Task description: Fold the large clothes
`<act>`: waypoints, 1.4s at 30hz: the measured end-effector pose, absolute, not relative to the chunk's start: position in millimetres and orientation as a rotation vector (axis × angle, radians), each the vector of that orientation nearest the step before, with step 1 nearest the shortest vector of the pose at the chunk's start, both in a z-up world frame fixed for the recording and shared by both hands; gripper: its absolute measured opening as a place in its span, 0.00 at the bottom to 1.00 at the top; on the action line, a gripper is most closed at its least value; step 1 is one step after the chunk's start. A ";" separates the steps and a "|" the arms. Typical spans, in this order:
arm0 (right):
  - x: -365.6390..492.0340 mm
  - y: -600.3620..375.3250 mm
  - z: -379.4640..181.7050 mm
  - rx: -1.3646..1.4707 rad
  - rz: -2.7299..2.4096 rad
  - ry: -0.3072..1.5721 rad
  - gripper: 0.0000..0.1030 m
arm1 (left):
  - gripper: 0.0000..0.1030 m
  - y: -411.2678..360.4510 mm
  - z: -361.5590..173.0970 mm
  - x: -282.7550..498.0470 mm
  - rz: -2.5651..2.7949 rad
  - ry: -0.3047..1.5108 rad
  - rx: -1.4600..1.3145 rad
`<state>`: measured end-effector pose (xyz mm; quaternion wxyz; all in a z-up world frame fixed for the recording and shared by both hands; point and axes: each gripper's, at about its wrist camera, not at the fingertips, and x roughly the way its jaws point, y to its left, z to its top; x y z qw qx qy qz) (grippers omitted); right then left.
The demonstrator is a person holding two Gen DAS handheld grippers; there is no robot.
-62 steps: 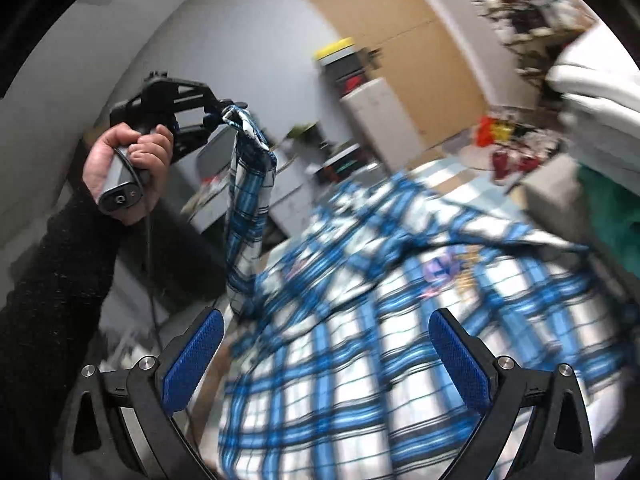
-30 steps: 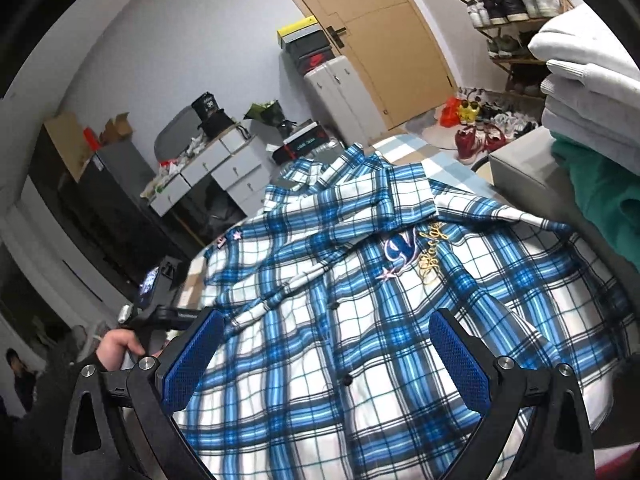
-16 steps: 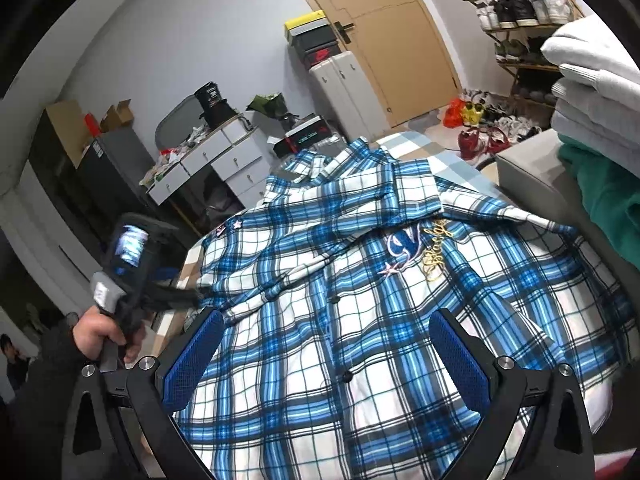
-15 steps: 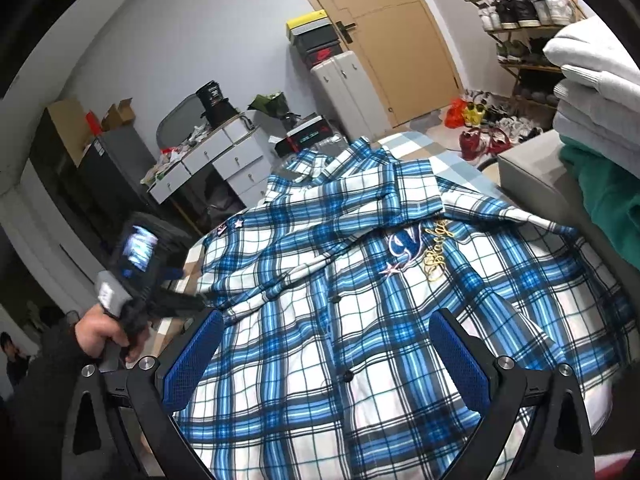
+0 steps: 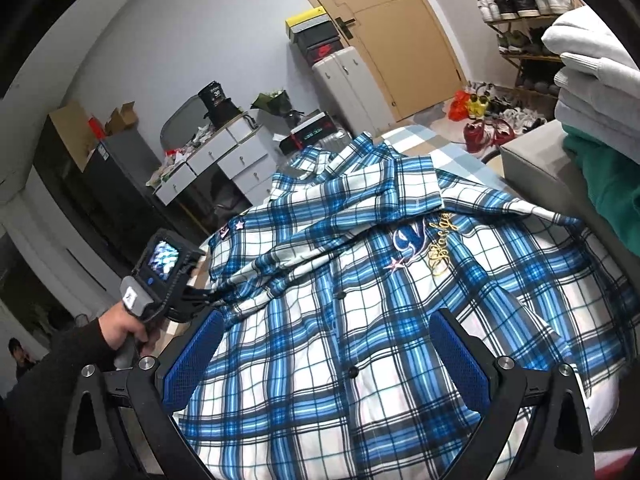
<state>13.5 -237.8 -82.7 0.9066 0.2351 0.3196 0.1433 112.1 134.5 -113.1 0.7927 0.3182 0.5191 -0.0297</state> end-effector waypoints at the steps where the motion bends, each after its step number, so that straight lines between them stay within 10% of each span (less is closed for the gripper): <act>1: 13.8 -237.7 -82.8 0.484 0.295 0.660 1.00 | 0.02 142.7 -109.0 107.5 -0.075 1.116 0.668; 12: 14.6 -234.6 -83.4 0.484 0.296 0.666 1.00 | 0.01 192.2 -92.1 115.9 0.054 1.152 0.407; 13: 15.0 -234.1 -83.9 0.487 0.298 0.669 1.00 | 0.06 184.7 -85.6 111.9 -0.009 1.148 0.376; 15: 15.6 -232.1 -84.4 0.488 0.303 0.674 1.00 | 0.49 158.3 -80.4 111.2 -0.095 1.117 0.415; 16: 15.7 -230.8 -84.5 0.482 0.303 0.677 1.00 | 0.90 139.7 -80.1 109.3 -0.131 1.094 0.469; 19: 14.0 -230.9 -84.0 0.470 0.299 0.670 1.00 | 0.96 103.7 -93.1 108.2 -0.125 1.032 0.667; 24: 15.3 -240.0 -86.4 0.505 0.288 0.676 1.00 | 0.93 90.0 -123.8 136.4 -0.036 1.083 0.766; 29: 16.6 -244.0 -85.9 0.521 0.293 0.677 1.00 | 0.10 107.8 -116.8 136.0 -0.088 1.182 0.615; 42: 18.7 -237.8 -84.4 0.484 0.316 0.667 1.00 | 0.01 147.2 -80.9 117.5 0.000 1.144 0.525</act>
